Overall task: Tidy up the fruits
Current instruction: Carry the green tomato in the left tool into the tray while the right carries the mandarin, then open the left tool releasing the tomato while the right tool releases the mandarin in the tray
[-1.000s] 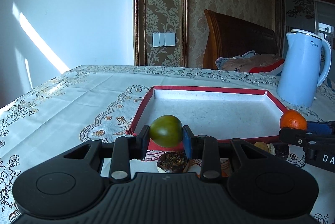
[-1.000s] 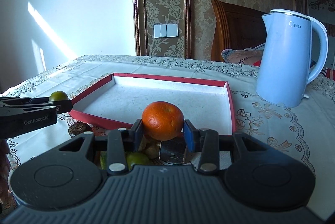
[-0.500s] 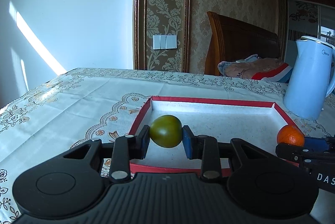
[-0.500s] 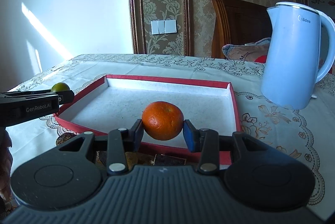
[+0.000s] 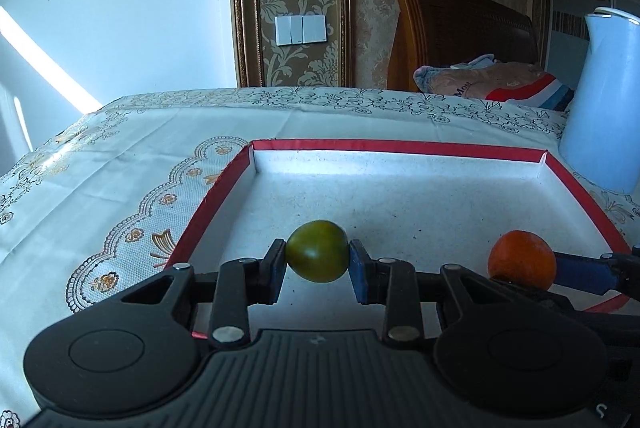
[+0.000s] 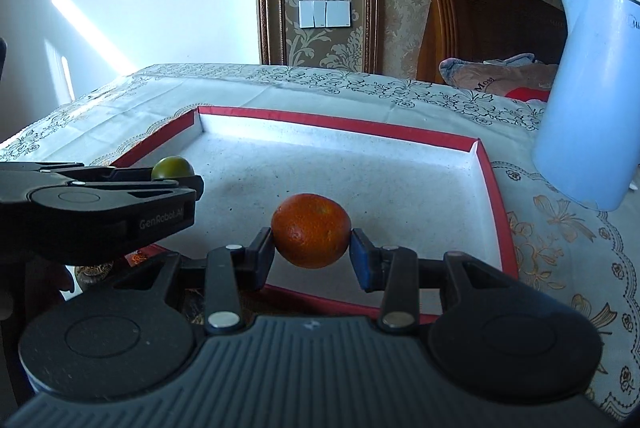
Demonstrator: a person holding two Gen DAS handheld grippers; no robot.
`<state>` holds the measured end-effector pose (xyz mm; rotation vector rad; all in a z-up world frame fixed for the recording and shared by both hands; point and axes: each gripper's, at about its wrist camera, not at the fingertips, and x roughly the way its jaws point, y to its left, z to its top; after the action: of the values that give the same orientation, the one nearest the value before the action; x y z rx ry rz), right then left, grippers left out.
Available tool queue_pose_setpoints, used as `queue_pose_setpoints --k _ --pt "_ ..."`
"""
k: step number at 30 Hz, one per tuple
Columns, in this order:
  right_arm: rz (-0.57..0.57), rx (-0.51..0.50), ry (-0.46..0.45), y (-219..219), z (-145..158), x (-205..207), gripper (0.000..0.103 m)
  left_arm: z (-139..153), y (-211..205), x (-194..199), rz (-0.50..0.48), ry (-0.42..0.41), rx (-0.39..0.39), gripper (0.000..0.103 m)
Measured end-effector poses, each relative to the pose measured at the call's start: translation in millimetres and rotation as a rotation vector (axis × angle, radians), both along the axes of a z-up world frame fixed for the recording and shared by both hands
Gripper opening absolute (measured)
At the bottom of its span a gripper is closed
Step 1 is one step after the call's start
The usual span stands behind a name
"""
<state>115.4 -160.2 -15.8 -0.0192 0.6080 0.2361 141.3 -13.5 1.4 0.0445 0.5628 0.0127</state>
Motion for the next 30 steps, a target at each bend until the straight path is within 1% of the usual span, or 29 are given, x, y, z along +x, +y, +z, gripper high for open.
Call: queue_pose_setpoints --k 4,8,22,24,25,27,30 --pt "-0.005 -0.009 -0.002 1.1 -3.1 1.2 0.039 -5.5 0.7 3.5 -0.007 0.025 -0.006 0.032" --pt "-0.003 0.003 0.010 1.1 -6.3 2.2 0.039 -5.2 1.8 4.4 -0.017 0.038 -0.031 0.032" --pt "-0.007 0.023 0.014 -0.6 -8.1 4.6 0.040 -6.3 -1.3 2.0 -0.015 0.039 0.000 0.034" --pt "-0.011 0.025 0.011 -0.8 -8.2 3.9 0.041 -5.3 -0.5 0.9 -0.016 0.035 -0.005 0.051" --pt "-0.014 0.024 0.008 -1.1 -8.4 3.4 0.041 -4.4 0.5 -0.2 -0.009 0.026 -0.009 0.055" --pt "-0.017 0.027 0.008 -2.1 -8.5 3.1 0.041 -3.3 2.5 -0.8 0.003 0.018 -0.016 0.067" --pt "-0.025 0.029 0.005 -2.3 -8.6 2.2 0.041 -3.2 4.5 -0.9 -0.004 0.026 -0.032 0.068"
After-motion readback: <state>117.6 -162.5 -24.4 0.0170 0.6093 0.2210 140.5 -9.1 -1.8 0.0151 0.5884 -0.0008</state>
